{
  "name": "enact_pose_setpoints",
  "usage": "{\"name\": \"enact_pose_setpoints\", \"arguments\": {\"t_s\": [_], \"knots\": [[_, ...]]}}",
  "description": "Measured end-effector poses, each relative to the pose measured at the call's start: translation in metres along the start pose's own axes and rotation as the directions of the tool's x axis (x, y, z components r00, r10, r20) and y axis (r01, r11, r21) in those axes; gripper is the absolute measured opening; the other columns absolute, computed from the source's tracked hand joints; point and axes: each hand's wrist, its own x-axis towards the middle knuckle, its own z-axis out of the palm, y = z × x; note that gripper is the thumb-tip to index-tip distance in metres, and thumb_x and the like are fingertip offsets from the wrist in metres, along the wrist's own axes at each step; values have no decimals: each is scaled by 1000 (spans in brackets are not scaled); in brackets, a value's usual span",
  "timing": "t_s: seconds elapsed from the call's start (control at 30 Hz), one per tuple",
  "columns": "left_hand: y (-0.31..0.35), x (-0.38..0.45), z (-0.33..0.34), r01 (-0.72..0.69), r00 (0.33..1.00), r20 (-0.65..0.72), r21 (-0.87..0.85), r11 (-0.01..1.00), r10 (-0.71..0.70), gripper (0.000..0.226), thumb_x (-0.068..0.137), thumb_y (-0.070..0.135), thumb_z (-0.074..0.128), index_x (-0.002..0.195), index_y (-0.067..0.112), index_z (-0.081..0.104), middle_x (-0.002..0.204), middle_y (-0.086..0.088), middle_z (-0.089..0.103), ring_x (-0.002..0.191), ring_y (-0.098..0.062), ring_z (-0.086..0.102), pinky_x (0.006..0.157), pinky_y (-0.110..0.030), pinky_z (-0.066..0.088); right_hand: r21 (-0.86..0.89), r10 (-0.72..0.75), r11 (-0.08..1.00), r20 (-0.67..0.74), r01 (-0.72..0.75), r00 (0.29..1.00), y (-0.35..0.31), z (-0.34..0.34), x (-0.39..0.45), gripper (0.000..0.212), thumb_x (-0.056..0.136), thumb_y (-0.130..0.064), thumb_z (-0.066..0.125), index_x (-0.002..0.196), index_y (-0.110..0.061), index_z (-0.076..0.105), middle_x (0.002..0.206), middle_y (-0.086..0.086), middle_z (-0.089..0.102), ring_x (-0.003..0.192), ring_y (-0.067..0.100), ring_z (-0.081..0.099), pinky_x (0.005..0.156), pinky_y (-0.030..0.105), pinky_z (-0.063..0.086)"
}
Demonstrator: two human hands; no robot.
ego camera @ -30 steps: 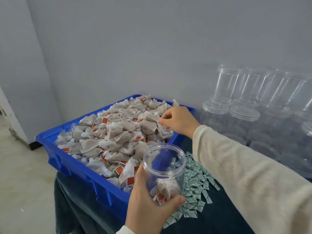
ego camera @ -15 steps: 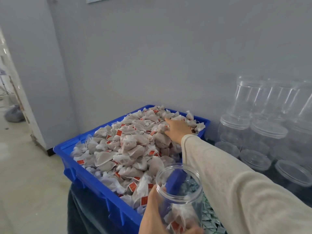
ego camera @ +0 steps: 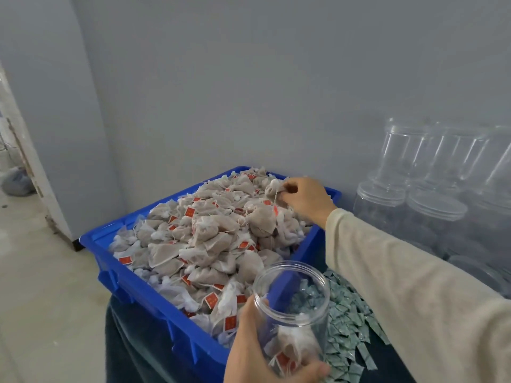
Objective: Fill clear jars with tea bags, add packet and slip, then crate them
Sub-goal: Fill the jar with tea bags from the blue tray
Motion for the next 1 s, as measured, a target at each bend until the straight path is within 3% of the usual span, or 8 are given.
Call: {"name": "enact_pose_setpoints", "arguments": {"t_s": [0.03, 0.1, 0.2, 0.4, 0.53, 0.63, 0.83, 1.0], "knots": [[-9, -14, -45, -44, 998, -38, 71, 997, 47, 96, 43, 20, 97, 120, 36, 43, 97, 31, 65, 88, 16, 59, 68, 6, 38, 62, 10, 998, -8, -10, 1000, -4, -11, -5, 12, 92, -19, 62, 92, -14, 72, 78, -2, 68, 70, 13, 61, 65, 17, 45], [13, -23, -43, -57, 992, -119, -182, 982, 36, 93, 39, 41, 96, 114, 45, 41, 104, 50, 52, 94, 23, 55, 70, 4, 41, 157, 27, 987, -10, -25, 1000, -12, -32, -15, 10, 92, -17, 64, 93, -13, 73, 77, 1, 69, 68, 18, 62, 63, 19, 51], [14, -24, -39, -88, 984, -162, -100, 991, 72, 91, 38, 39, 94, 109, 48, 39, 102, 61, 41, 94, 32, 46, 67, 7, 37, 276, 39, 960, 13, -41, 999, -25, -60, -38, 7, 89, -19, 68, 91, -18, 75, 88, 8, 73, 85, 31, 65, 74, 31, 56], [7, -23, -36, -176, 975, -163, -126, 976, 154, 89, 41, 27, 94, 112, 44, 43, 107, 49, 52, 92, 23, 55, 66, 3, 42, 509, -17, 853, 245, -114, 969, -44, -81, -100, 18, 83, -14, 72, 76, -30, 75, 88, 2, 75, 87, 26, 71, 84, 35, 58], [2, -20, -34, -205, 969, -158, -86, 975, 190, 92, 42, 21, 95, 115, 42, 43, 110, 43, 56, 96, 18, 58, 69, 3, 42, 375, -72, 926, 311, -53, 948, -45, -77, -134, 14, 81, -15, 75, 81, -28, 73, 81, -8, 74, 73, 4, 68, 71, 16, 54], [5, -17, -32, -224, 954, -209, -22, 974, 214, 90, 36, 41, 88, 113, 44, 40, 110, 52, 47, 98, 27, 49, 68, 8, 36, 239, -71, 971, 300, -3, 951, -43, -73, -144, 8, 79, -25, 78, 85, -27, 73, 78, -16, 71, 68, -5, 62, 63, 8, 46], [-4, -13, -31, -132, 958, -250, 54, 990, 141, 102, 30, 71, 82, 117, 56, 31, 110, 39, 53, 105, 28, 42, 73, 6, 36, 114, -73, 993, 279, 42, 957, -44, -70, -150, 11, 77, -30, 80, 86, -26, 73, 72, -18, 69, 68, -7, 62, 62, 6, 45], [-4, -14, -31, -118, 965, -231, 53, 992, 127, 99, 33, 68, 83, 116, 58, 31, 114, 38, 52, 109, 15, 50, 81, -6, 40, 37, -88, 996, 286, 81, 954, -44, -69, -151, 9, 79, -31, 78, 86, -27, 73, 69, -18, 66, 73, -7, 62, 65, 5, 47]]}}
